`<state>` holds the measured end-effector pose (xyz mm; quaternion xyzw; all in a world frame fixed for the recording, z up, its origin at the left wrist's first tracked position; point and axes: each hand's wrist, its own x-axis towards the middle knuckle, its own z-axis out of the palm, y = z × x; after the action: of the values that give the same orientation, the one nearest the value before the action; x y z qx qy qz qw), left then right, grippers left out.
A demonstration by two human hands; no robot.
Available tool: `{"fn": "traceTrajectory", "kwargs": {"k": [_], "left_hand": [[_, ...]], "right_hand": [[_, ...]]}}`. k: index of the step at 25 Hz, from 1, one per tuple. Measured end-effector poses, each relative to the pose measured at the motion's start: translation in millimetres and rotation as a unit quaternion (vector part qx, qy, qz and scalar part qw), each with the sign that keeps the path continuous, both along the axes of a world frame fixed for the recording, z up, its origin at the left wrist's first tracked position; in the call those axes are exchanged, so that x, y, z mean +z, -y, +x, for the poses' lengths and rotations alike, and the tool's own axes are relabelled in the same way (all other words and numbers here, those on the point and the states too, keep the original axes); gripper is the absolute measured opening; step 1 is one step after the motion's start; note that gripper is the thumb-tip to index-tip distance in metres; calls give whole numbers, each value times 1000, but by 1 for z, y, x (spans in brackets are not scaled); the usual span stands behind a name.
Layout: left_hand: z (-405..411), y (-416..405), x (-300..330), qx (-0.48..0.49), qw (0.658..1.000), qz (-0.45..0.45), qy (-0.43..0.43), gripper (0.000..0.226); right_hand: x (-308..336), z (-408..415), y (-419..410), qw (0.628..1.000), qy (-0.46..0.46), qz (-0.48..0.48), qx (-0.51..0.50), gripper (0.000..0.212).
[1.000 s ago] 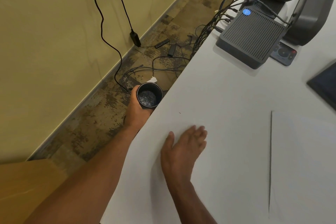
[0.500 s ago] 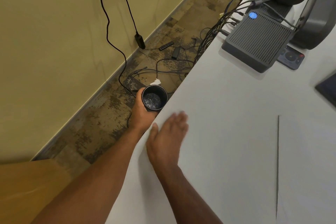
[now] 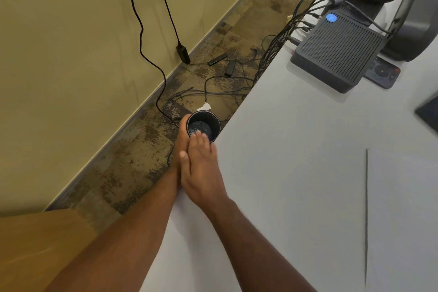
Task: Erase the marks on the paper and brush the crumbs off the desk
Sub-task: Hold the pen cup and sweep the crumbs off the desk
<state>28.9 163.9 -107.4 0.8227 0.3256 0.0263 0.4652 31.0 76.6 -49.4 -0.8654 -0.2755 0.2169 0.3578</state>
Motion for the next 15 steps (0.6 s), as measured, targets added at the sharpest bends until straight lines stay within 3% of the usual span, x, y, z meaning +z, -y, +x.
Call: {"fn": "traceTrajectory", "kwargs": {"k": [1, 3, 6, 8, 10, 12, 15], "left_hand": [[-1, -2, 3, 10, 1000, 9, -11, 61], [4, -6, -2, 44, 999, -11, 17, 88], [0, -12, -1, 50, 998, -41, 19, 100], [-9, -9, -3, 51, 997, -47, 32, 98], [-15, -7, -2, 44, 997, -49, 36, 91], [-15, -9, 0, 36, 997, -58, 40, 85], [-18, -5, 3, 44, 996, -59, 48, 90]], "right_hand": [[2, -2, 7, 999, -11, 36, 8, 56], [-3, -14, 44, 995, 27, 46, -87, 58], [-18, -42, 115, 948, 86, -127, -279, 74], [-22, -50, 112, 938, 54, -193, -281, 78], [-15, -40, 73, 971, 15, -133, -198, 76], [-2, -19, 38, 996, -34, -10, -86, 65], [16, 17, 61, 979, -124, 144, -73, 52]]}}
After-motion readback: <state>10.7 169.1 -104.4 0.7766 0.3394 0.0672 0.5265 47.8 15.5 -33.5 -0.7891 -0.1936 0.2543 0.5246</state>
